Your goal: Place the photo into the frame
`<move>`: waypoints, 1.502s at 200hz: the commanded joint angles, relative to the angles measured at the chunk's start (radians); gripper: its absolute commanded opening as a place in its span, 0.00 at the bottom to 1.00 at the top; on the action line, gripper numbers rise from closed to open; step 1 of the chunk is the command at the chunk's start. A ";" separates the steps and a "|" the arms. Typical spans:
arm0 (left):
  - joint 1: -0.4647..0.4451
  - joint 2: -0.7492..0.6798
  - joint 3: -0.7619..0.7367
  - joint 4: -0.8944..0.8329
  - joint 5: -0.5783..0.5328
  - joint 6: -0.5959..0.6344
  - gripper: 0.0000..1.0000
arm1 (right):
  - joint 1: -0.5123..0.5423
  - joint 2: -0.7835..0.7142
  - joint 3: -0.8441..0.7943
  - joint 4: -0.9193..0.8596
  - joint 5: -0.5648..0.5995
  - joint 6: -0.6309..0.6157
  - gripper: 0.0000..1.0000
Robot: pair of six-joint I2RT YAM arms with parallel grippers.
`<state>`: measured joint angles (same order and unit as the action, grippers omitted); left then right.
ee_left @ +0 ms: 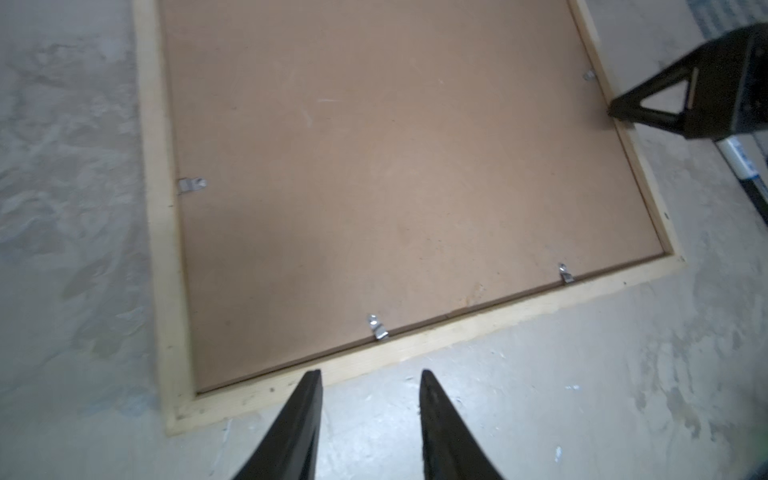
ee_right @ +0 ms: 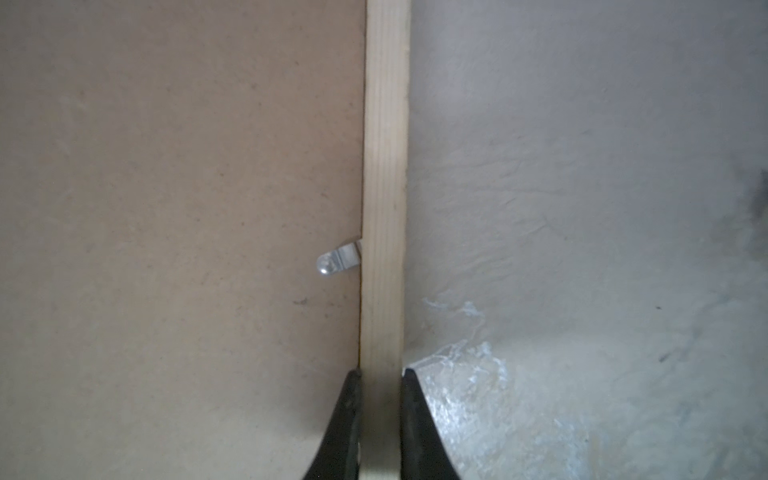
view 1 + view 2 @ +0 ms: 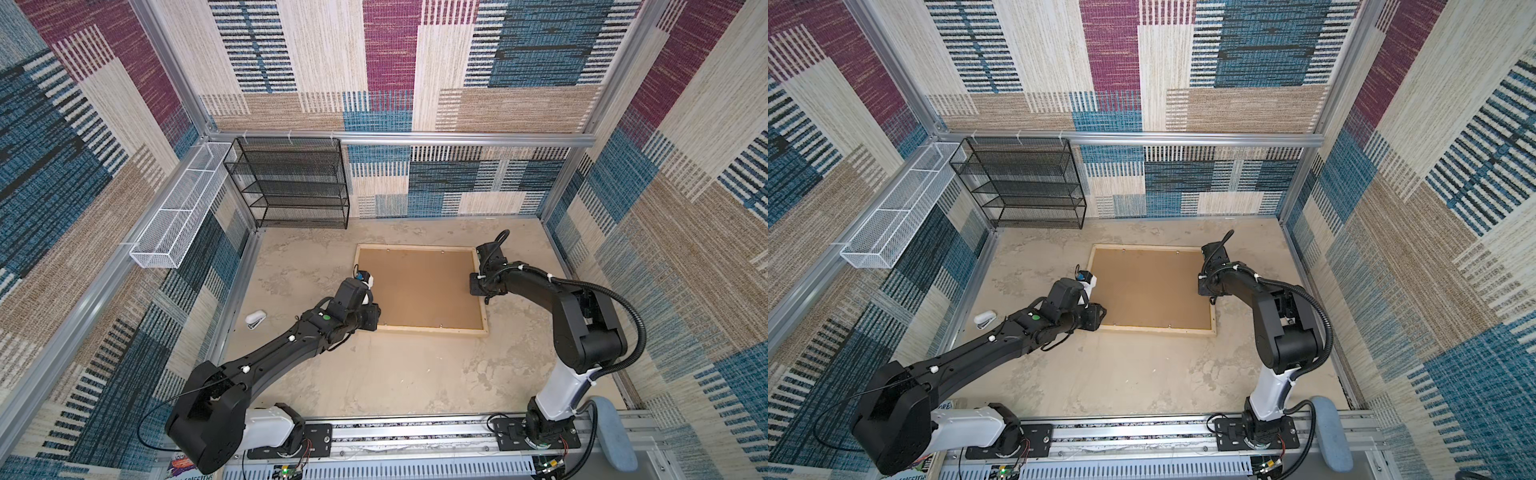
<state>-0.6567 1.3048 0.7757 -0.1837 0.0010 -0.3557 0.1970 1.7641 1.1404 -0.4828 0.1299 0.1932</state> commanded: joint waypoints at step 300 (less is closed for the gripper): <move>-0.609 0.576 -0.124 1.209 -0.785 1.011 0.44 | -0.002 -0.099 0.239 -0.264 -0.082 -0.045 0.06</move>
<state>-1.2678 1.8526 0.6331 0.9749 -0.7574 0.5922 0.1951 1.6714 1.3647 -0.7769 0.0776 0.1455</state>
